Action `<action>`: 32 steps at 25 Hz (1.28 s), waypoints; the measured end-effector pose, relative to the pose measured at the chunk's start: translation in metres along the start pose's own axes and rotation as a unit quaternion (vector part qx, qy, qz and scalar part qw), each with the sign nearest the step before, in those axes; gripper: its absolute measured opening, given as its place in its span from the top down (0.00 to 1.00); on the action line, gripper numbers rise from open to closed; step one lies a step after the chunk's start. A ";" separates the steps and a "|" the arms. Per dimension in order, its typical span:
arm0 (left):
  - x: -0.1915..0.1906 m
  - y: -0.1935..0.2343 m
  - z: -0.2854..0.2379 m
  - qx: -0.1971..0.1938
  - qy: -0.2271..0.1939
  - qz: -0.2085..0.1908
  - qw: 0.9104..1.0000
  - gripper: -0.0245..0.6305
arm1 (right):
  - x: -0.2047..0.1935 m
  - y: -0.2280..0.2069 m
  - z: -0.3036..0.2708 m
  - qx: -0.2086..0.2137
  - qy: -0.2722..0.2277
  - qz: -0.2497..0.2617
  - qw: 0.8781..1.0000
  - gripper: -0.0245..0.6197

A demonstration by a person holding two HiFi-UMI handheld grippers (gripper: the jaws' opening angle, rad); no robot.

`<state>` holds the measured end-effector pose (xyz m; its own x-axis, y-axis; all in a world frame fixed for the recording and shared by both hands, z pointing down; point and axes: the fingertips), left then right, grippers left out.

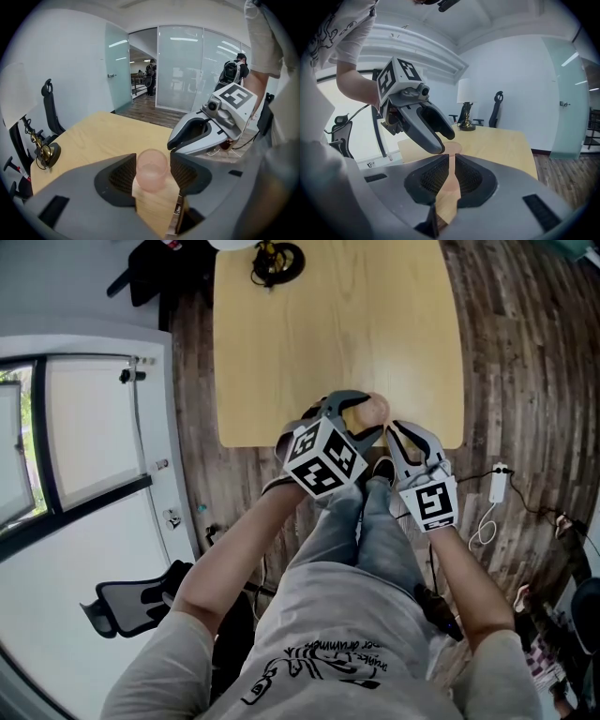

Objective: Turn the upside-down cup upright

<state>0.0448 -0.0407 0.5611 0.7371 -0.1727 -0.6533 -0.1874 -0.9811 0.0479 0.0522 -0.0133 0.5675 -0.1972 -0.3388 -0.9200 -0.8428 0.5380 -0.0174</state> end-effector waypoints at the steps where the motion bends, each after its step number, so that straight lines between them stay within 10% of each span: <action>1: -0.001 0.000 -0.003 -0.005 0.006 -0.002 1.000 0.60 | -0.002 0.000 -0.001 -0.001 0.001 0.000 1.000 0.92; 32: -0.016 -0.001 -0.037 -0.025 0.070 -0.044 0.996 0.53 | -0.036 0.002 0.002 -0.011 0.041 -0.023 0.999 0.92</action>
<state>0.0574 -0.0399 0.5999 0.8330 -0.0929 -0.5455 -0.0877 -0.9955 0.0356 0.0582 0.0016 0.5997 -0.1977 -0.4261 -0.8828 -0.8624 0.5037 -0.0500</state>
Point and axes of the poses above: the fingertips, and each gripper's own axes: z backward along the fingers, y to its left, x out of its top, and after that the axes turned 4 degrees about -x, right-handed
